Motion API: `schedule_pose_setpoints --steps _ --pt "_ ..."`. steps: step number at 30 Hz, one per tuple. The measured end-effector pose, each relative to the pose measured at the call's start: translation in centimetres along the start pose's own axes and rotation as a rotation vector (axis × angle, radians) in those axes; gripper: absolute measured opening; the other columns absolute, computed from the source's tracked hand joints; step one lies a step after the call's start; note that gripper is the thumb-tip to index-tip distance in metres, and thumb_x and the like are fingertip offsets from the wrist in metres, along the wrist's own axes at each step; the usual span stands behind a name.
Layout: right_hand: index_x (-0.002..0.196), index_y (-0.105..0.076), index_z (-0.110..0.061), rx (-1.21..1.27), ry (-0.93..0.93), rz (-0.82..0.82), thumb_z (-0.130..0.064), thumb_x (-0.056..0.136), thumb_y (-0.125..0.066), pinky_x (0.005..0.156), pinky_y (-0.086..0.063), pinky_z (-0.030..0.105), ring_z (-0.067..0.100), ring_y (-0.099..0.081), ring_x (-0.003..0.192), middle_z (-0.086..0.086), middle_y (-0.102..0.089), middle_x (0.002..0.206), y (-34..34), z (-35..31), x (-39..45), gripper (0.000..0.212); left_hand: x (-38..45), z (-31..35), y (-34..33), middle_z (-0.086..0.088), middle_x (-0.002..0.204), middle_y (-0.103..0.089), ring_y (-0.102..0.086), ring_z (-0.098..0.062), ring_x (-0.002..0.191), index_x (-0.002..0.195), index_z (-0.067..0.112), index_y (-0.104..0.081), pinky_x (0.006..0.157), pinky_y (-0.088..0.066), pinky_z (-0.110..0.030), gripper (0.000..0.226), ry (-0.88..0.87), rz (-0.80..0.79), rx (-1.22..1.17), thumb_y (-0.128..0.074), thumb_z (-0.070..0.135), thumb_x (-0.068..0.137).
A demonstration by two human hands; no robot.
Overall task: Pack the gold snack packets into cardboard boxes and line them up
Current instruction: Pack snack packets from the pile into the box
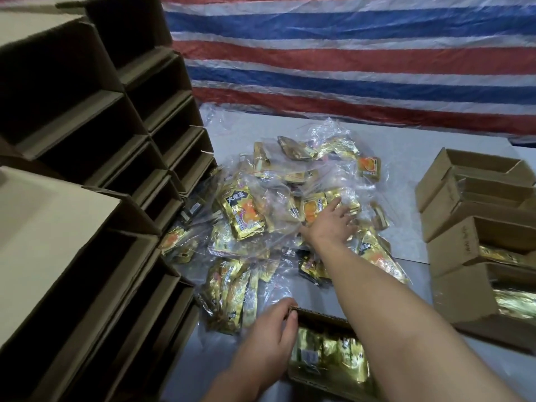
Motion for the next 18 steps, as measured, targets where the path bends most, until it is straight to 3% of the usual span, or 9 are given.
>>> schedule_pose_setpoints --steps 3,6,9,12,14,16,18 --pt "0.155 0.002 -0.008 0.063 0.026 0.052 -0.049 0.075 -0.080 0.107 -0.040 0.055 0.042 -0.041 0.135 0.025 -0.027 0.155 1.0 0.4 0.4 0.122 0.0 0.3 0.2 0.012 0.078 -0.058 -0.055 0.001 0.072 0.100 0.039 -0.047 0.063 -0.043 -0.027 0.025 -0.005 -0.016 0.004 -0.029 0.055 0.093" --pt "0.152 -0.012 -0.009 0.044 0.045 0.102 -0.050 0.074 -0.076 0.105 -0.039 0.053 0.036 -0.053 0.124 0.017 -0.051 0.140 2.4 1.8 0.3 0.109 -0.1 0.4 0.4 0.009 0.075 -0.056 -0.053 -0.002 0.069 0.097 0.037 -0.046 0.062 -0.040 -0.031 0.024 -0.010 -0.031 0.031 -0.029 0.053 0.095" --pt "0.153 -0.010 -0.003 -0.136 0.038 0.116 -0.057 0.080 -0.063 0.109 -0.031 0.052 0.035 -0.039 0.135 0.019 -0.038 0.150 2.5 2.8 0.0 0.105 -0.2 0.7 0.4 0.010 0.074 -0.054 -0.052 -0.001 0.067 0.095 0.037 -0.046 0.062 -0.039 -0.030 0.020 -0.017 -0.031 0.029 -0.030 0.049 0.098" --pt "0.154 0.008 -0.002 -0.116 0.022 0.081 -0.053 0.085 -0.060 0.111 -0.032 0.052 0.039 -0.032 0.140 0.022 -0.024 0.157 1.7 2.4 -0.1 0.109 -0.4 0.8 0.4 0.008 0.075 -0.054 -0.052 -0.002 0.067 0.096 0.034 -0.045 0.064 -0.042 -0.032 0.019 -0.016 -0.031 0.036 -0.032 0.046 0.100" --pt "0.154 0.009 -0.002 -0.086 -0.009 0.029 -0.063 0.081 -0.063 0.110 -0.034 0.051 0.040 -0.031 0.141 0.023 -0.021 0.158 1.3 2.0 0.1 0.119 -0.4 0.8 0.5 0.006 0.076 -0.054 -0.051 -0.004 0.067 0.097 0.034 -0.045 0.065 -0.042 -0.034 0.019 -0.015 -0.037 0.037 -0.031 0.046 0.101" --pt "0.154 0.003 -0.001 -0.080 -0.038 -0.006 -0.067 0.075 -0.070 0.107 -0.038 0.050 0.038 -0.039 0.137 0.024 -0.028 0.155 1.3 1.8 0.5 0.126 -0.4 0.7 0.4 0.007 0.076 -0.053 -0.051 -0.004 0.068 0.098 0.036 -0.045 0.061 -0.039 -0.030 0.018 -0.011 -0.038 0.047 -0.030 0.047 0.100" --pt "0.154 -0.007 -0.001 -0.071 -0.058 -0.001 -0.050 0.078 -0.076 0.091 -0.049 0.043 0.035 -0.054 0.122 0.021 -0.048 0.142 1.7 2.2 0.8 0.114 -0.4 0.8 0.3 0.008 0.077 -0.053 -0.051 -0.004 0.070 0.099 0.038 -0.045 0.061 -0.038 -0.027 0.018 -0.018 -0.027 0.045 -0.030 0.048 0.100"
Point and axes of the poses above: each hand's wrist, its own x-axis towards the middle knuckle, its own y-axis out of the back of the hand, z = x × y, the point moved 4 cm from there along x, towards the middle knuckle
